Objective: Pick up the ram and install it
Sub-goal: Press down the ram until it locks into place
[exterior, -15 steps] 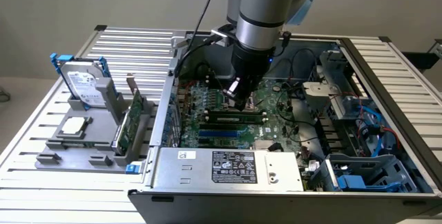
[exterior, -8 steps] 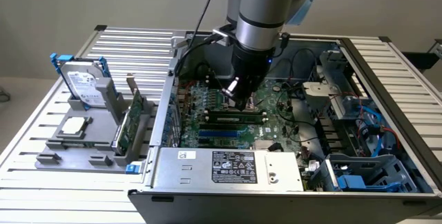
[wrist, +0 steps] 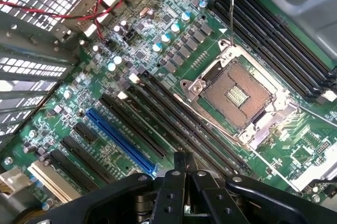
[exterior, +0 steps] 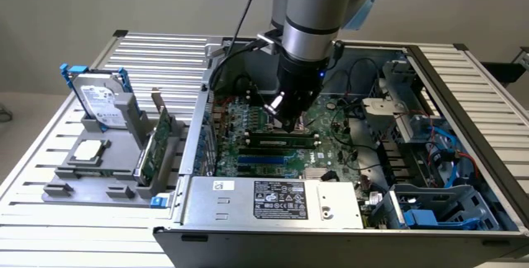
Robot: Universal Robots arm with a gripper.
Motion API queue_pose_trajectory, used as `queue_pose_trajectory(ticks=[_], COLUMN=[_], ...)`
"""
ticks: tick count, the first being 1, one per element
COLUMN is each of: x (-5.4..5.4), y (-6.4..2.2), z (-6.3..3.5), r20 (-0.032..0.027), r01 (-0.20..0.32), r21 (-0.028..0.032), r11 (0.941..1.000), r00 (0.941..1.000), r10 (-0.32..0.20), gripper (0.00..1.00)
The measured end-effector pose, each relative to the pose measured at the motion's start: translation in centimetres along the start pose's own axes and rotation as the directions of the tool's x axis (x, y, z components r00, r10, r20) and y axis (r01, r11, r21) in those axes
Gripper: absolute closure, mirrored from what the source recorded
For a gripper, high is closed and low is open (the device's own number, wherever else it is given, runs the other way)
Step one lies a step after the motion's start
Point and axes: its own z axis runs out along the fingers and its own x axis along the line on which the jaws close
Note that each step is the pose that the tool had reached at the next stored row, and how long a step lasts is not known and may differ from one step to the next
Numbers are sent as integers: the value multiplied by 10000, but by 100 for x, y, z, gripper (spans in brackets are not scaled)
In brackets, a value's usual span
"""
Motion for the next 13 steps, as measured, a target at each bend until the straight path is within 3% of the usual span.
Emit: queue_pose_trajectory(ticks=[7, 13], x=[0, -1], y=[0, -1], z=[10, 19], r20=[66, 120], r01=[-766, -1464], r21=[10, 9], r11=[9971, 9892], r00=[9970, 9892], r10=[766, 1464], gripper=[89, 89])
